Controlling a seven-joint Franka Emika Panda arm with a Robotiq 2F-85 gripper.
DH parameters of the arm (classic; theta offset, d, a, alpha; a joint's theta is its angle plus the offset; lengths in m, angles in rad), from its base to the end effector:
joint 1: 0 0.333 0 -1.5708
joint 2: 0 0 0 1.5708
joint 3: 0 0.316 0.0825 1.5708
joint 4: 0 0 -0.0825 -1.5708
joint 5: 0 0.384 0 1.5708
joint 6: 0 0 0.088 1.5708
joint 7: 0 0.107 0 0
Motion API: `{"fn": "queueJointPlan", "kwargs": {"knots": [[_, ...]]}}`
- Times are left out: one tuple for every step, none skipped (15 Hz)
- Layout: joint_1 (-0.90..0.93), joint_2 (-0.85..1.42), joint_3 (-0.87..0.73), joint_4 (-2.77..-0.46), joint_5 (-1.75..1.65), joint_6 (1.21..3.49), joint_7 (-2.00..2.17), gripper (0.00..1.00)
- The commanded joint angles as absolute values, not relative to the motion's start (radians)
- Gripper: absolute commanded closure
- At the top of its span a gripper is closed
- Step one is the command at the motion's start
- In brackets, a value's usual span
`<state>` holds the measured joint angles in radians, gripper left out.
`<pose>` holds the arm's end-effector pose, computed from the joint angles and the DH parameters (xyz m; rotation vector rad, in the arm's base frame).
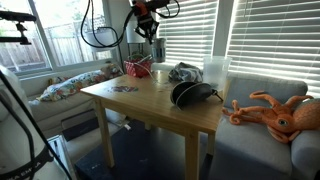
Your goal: Remove the silver cup from the transparent bucket
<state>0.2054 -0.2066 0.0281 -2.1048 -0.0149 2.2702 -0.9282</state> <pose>0.5125 0.1225 0.5461 2.4629 1.6306 0.5129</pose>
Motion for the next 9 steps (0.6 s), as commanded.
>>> {"fn": "queueJointPlan", "kwargs": {"knots": [[0.204,-0.187,0.027,-2.136,0.047,2.318,-1.033,0.99],[0.202,-0.179,0.026,-2.142,0.058,2.321,-1.057,0.99],[0.202,-0.172,0.024,-2.145,0.083,2.319,-1.089,0.99],[0.199,-0.164,0.026,-2.149,0.092,2.321,-1.108,0.99],[0.197,-0.159,0.026,-2.151,0.110,2.320,-1.132,0.99],[0.194,-0.155,0.029,-2.154,0.116,2.318,-1.148,0.99],[0.191,-0.151,0.032,-2.157,0.118,2.317,-1.157,0.99],[0.188,-0.147,0.034,-2.158,0.118,2.317,-1.165,0.99],[0.184,-0.144,0.036,-2.159,0.107,2.317,-1.165,0.99]]}}
